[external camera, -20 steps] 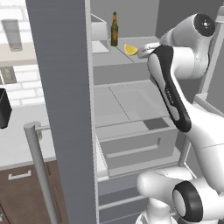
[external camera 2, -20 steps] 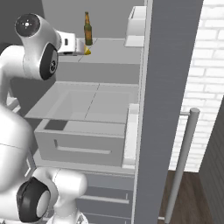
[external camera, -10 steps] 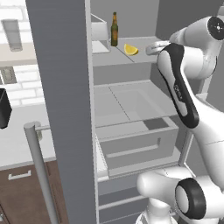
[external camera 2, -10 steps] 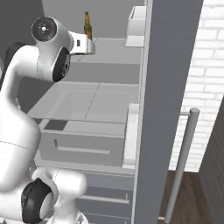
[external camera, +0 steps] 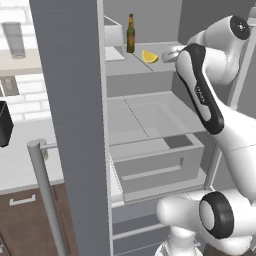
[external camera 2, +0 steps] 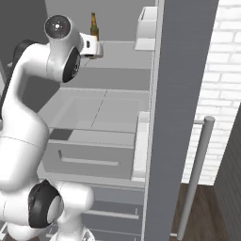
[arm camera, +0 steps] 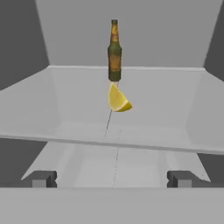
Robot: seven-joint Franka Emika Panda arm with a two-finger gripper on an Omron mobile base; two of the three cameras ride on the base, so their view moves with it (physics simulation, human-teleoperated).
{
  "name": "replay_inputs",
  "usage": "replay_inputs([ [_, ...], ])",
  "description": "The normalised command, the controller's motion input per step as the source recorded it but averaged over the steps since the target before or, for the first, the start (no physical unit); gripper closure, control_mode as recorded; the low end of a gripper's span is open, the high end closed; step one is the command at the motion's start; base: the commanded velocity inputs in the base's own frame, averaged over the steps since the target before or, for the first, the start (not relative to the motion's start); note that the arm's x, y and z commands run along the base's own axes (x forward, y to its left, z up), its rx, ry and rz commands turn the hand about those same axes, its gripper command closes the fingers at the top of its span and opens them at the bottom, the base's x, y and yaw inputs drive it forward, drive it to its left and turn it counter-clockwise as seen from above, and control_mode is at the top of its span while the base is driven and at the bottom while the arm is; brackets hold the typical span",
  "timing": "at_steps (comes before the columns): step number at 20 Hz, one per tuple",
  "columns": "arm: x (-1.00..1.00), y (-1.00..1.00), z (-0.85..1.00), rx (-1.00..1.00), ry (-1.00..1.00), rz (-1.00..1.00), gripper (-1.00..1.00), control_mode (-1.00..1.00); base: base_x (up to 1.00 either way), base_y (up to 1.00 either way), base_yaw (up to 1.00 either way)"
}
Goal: Grab a lemon wedge from the fridge and one ice cube from the ice bowl, and put them in the glass of lemonade.
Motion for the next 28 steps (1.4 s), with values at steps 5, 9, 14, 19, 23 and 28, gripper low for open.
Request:
replay_inputs([
  [5,0.44,0.16,0.0,0.0,0.1,0.05,-1.0,-1.0,0.0,0.0,0.0],
  [9,0.23,0.05,0.0,0.0,0.06,0.02,-1.0,-1.0,0.0,0.0,0.0],
  [14,0.27,0.0,0.0,0.0,0.03,0.01,-1.0,-1.0,0.0,0.0,0.0],
  [19,0.35,0.0,-0.01,0.0,0.04,0.0,-1.0,-1.0,0.0,0.0,0.0],
  [23,0.53,0.0,-0.13,0.0,0.03,0.0,-1.0,-1.0,0.0,0.0,0.0],
  [28,0.47,0.0,-0.09,0.0,0.02,0.0,-1.0,-1.0,0.0,0.0,0.0],
])
